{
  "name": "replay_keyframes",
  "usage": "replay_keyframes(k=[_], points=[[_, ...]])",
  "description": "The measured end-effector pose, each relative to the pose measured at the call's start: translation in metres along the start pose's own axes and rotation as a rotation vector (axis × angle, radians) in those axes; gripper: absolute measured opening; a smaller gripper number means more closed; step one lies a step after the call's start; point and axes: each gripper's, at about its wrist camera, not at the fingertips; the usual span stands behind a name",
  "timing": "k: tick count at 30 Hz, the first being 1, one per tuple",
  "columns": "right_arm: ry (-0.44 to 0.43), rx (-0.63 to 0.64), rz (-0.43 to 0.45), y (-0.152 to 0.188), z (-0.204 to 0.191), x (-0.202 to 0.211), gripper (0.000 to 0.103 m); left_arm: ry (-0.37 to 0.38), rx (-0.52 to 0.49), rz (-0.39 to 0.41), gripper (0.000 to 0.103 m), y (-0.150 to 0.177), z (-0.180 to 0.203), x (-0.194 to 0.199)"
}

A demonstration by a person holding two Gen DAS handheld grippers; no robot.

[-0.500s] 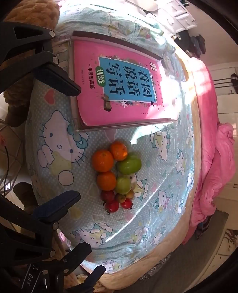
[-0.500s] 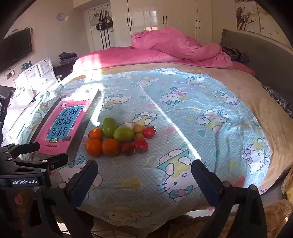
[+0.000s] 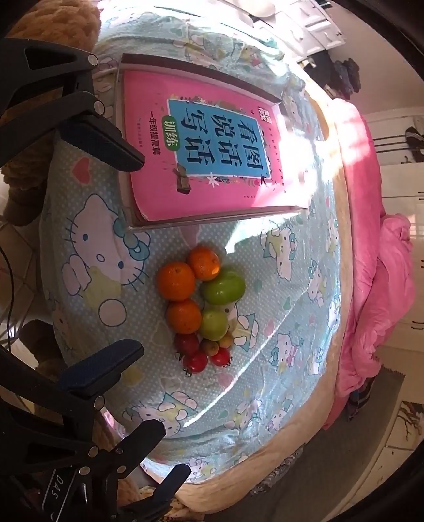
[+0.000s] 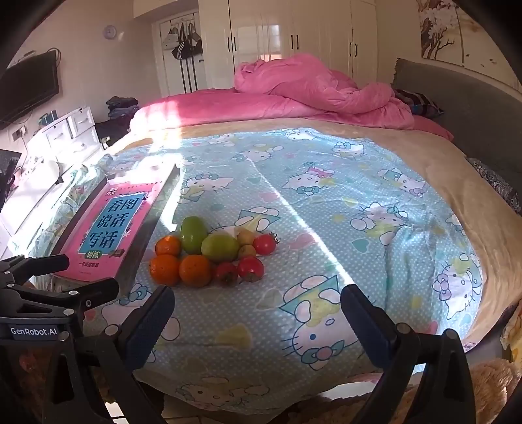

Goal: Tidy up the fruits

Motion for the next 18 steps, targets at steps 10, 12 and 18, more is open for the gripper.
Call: replay_keyframes(k=[10, 12, 18], points=[[-0.002, -0.021, 0.002, 0.0015, 0.0064, -0.0009, 0.103, -0.001, -0.004, 0.001, 0.103, -0.0005, 0.0019, 0.0006], [0.000, -0.019, 0.002, 0.0014, 0.0067, -0.0008, 0.103, -0.001, -0.005, 0.003, 0.103, -0.0007, 0.0020, 0.0010], [0.001, -0.017, 0.011, 0.0021, 0.0073, -0.0005, 0.103, -0.001, -0.010, 0.004, 0.103, -0.0014, 0.0029, 0.0011]])
Point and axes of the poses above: each gripper's, at about its wrist camera, not at the fingertips, and x roughly against the way its jaws point, z to its right, y to its underside, and after that the axes turned 5 degrees about y, right-handed
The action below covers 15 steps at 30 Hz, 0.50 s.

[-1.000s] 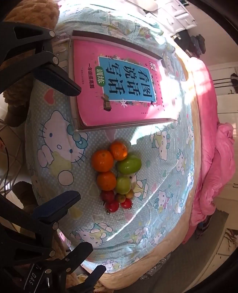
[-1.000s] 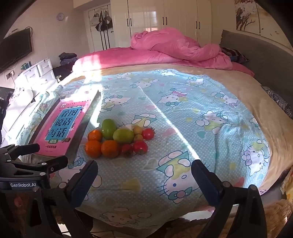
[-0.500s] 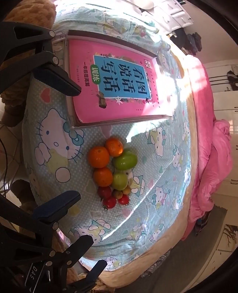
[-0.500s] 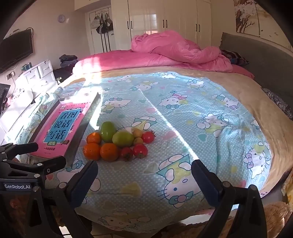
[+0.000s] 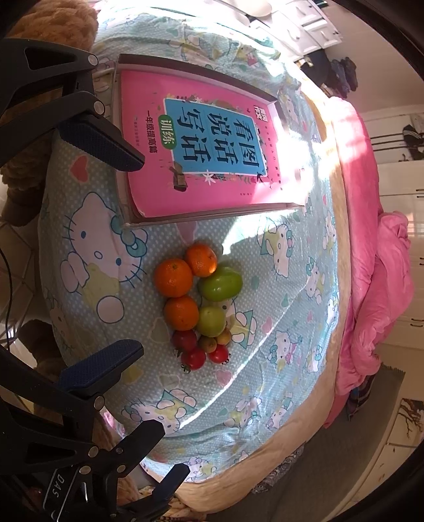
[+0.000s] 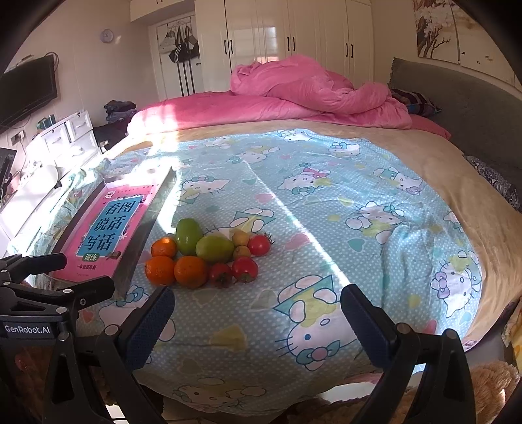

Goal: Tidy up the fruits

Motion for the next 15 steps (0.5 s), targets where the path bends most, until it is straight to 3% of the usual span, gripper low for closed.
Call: replay_keyframes(k=[15], points=[[0.006, 0.006, 0.000, 0.0008, 0.0014, 0.0017, 0.103, 0.011, -0.003, 0.003, 0.103, -0.0004, 0.0014, -0.0004]])
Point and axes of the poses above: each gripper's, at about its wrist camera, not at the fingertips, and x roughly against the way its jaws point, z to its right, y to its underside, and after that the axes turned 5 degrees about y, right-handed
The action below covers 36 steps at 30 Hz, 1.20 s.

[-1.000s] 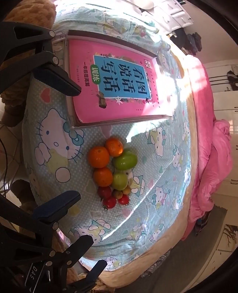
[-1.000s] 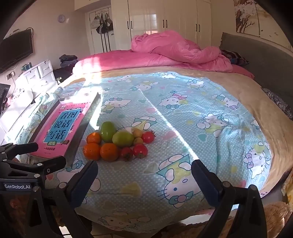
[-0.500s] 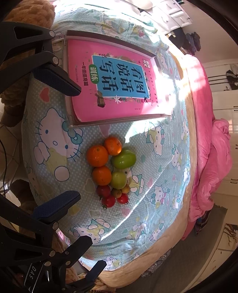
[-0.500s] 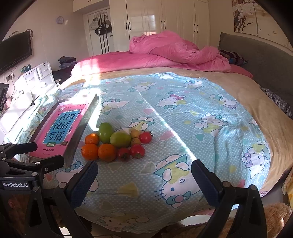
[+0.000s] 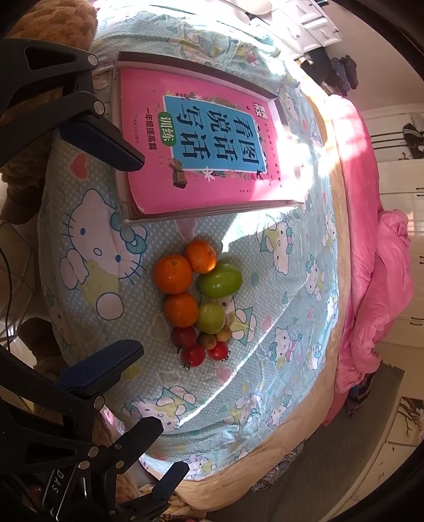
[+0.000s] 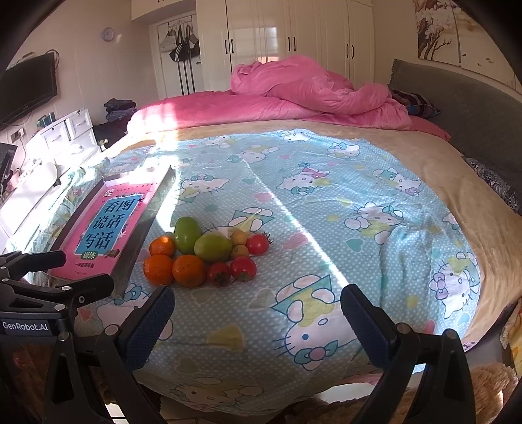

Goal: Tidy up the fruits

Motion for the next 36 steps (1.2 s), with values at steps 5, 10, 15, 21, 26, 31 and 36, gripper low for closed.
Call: replay_keyframes(k=[5, 10, 15, 21, 26, 31, 36], points=[[0.004, 0.001, -0.001, -0.0002, 0.0001, -0.0003, 0.103, 0.003, -0.003, 0.001, 0.103, 0.0002, 0.0012, 0.0010], [0.010, 0.004, 0.004, -0.0001, 0.0006, 0.0004, 0.103, 0.007, -0.005, 0.002, 0.103, -0.0007, 0.0023, 0.0017], [0.011, 0.004, 0.003, 0.0004, 0.0015, 0.0007, 0.103, 0.010, -0.003, -0.003, 0.103, -0.0020, 0.0031, 0.0016], [0.014, 0.008, 0.008, 0.0015, 0.0033, 0.0030, 0.103, 0.010, -0.002, 0.003, 0.103, -0.0026, 0.0028, 0.0031], [0.018, -0.003, 0.005, 0.0013, 0.0052, 0.0036, 0.103, 0.013, -0.007, 0.009, 0.103, -0.0033, 0.0040, 0.0043], [0.018, -0.006, 0.003, 0.0014, 0.0059, 0.0033, 0.103, 0.024, -0.012, 0.006, 0.103, -0.0037, 0.0051, 0.0032], [0.019, -0.015, -0.007, 0.0004, 0.0066, 0.0021, 0.103, 0.036, -0.013, 0.003, 0.103, -0.0054, 0.0051, 0.0014]])
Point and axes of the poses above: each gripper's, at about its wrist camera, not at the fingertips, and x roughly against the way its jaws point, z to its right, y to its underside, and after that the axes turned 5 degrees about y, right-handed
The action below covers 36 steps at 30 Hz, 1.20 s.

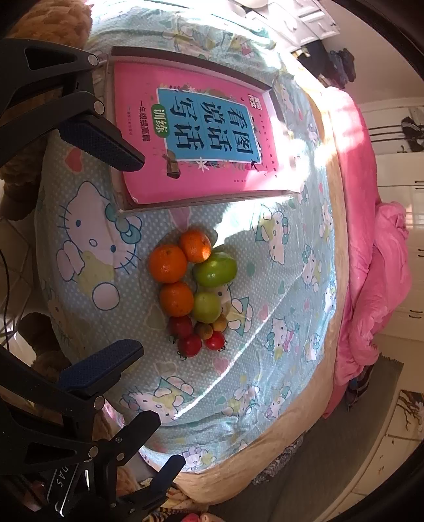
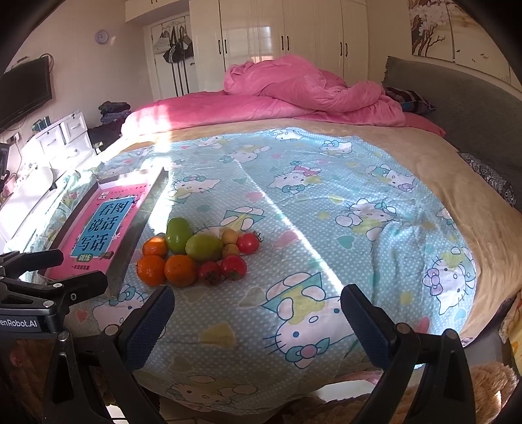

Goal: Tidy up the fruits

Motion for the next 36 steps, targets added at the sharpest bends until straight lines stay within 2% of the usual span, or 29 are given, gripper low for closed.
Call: replay_keyframes(k=[17, 22, 25, 27, 29, 32, 36], points=[[-0.016, -0.004, -0.054, -0.001, 0.002, -0.017, 0.103, 0.072, -0.028, -0.068, 0.103, -0.007, -0.008, -0.020], [-0.016, -0.012, -0.066, -0.004, 0.007, -0.023, 0.103, 0.089, -0.058, -0.095, 0.098, -0.014, -0.012, -0.028], [-0.022, -0.012, -0.073, -0.006, 0.009, -0.026, 0.103, 0.093, -0.092, -0.117, 0.090, -0.017, -0.010, -0.035], [-0.027, -0.014, -0.085, -0.008, 0.010, -0.030, 0.103, 0.101, -0.111, -0.136, 0.077, -0.019, -0.009, -0.039], [-0.037, -0.013, -0.105, -0.009, 0.010, -0.035, 0.103, 0.108, -0.132, -0.155, 0.069, -0.020, -0.008, -0.044], [-0.063, -0.018, -0.147, -0.011, 0.012, -0.045, 0.103, 0.124, -0.148, -0.179, 0.066, -0.022, -0.006, -0.051], [-0.073, -0.010, -0.197, -0.016, 0.014, -0.061, 0.103, 0.144, -0.162, -0.207, 0.045, -0.024, -0.006, -0.059]])
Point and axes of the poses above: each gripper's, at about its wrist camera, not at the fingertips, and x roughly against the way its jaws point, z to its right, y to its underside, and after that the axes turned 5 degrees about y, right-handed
